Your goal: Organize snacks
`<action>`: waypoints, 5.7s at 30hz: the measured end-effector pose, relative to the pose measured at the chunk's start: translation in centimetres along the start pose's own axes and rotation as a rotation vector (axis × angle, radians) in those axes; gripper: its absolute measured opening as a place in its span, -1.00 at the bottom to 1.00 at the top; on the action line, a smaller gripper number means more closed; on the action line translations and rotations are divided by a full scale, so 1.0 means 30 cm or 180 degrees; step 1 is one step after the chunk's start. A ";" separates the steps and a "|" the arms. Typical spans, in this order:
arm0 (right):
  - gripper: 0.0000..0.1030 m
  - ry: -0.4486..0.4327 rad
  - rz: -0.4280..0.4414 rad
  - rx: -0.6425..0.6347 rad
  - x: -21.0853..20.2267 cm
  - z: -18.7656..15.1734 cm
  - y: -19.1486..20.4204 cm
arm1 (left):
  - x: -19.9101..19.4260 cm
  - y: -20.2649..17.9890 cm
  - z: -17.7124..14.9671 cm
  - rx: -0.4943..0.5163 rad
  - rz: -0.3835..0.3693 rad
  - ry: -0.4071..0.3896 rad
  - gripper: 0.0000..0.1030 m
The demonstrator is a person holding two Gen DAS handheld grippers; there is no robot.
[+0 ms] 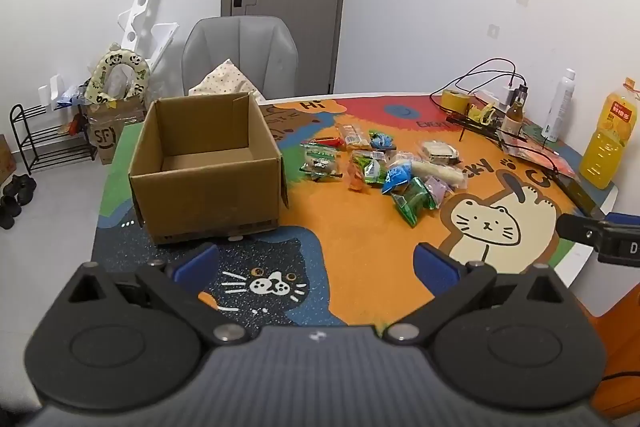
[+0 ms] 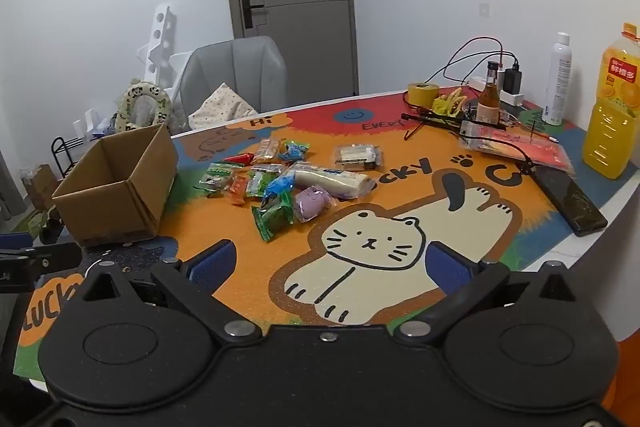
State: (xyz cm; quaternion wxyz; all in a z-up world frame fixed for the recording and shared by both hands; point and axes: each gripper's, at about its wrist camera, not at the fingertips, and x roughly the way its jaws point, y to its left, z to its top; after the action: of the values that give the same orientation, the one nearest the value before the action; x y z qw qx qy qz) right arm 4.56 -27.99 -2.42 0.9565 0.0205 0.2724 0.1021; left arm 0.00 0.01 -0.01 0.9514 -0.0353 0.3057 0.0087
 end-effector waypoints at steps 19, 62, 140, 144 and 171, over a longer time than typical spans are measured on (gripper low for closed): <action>1.00 -0.0034 -0.0103 0.0011 -0.011 0.002 0.001 | -0.030 -0.007 0.017 -0.0018 -0.0045 -0.0070 1.00; 1.00 -0.0054 -0.0128 -0.0011 -0.017 -0.003 0.007 | -0.034 -0.009 0.010 -0.0037 -0.0090 -0.0128 1.00; 0.33 0.0579 0.0405 0.0358 0.648 0.138 -0.269 | 0.727 -0.277 0.209 -0.0322 -0.0684 0.0592 0.81; 0.31 0.0624 0.0450 0.0347 0.684 0.151 -0.269 | 0.777 -0.276 0.207 -0.0361 -0.0674 0.0719 0.70; 0.37 0.0666 0.0861 -0.0074 0.893 0.263 -0.145 | 0.779 -0.181 0.173 -0.0479 -0.0578 0.0786 -0.13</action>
State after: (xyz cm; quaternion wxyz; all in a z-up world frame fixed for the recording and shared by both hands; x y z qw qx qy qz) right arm 31.77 -26.59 -9.99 0.9006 0.0352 0.3641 0.2347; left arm 22.21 -5.15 -9.09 0.8982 -0.1347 0.4143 -0.0588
